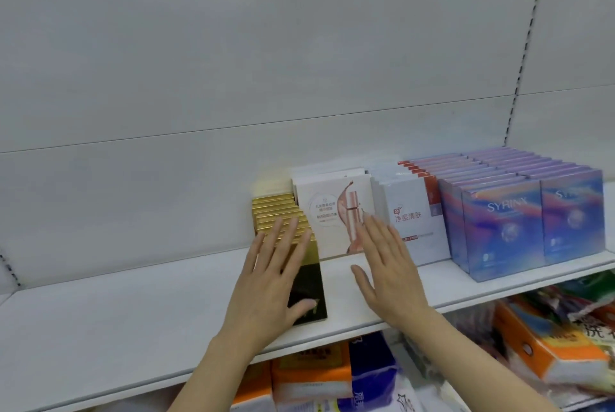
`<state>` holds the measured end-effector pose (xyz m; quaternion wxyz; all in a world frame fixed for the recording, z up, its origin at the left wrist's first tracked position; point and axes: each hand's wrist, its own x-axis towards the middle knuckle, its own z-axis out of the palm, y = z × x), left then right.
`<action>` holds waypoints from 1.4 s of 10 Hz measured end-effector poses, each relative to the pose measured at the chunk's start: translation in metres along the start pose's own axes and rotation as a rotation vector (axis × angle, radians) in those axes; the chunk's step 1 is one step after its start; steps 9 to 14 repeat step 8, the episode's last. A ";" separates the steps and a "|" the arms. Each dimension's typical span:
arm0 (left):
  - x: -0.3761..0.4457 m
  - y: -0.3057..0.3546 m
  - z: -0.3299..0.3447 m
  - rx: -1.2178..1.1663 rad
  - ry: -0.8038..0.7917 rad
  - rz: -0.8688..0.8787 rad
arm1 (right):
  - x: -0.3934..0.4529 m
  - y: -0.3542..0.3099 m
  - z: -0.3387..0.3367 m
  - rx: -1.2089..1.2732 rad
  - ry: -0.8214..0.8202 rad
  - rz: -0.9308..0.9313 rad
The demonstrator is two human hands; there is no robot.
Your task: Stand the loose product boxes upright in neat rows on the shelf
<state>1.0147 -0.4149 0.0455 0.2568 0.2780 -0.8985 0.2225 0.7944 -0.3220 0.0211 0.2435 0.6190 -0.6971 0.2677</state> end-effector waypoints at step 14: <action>-0.032 0.090 0.025 0.144 0.164 -0.458 | -0.065 0.241 -0.068 -0.084 -0.038 0.047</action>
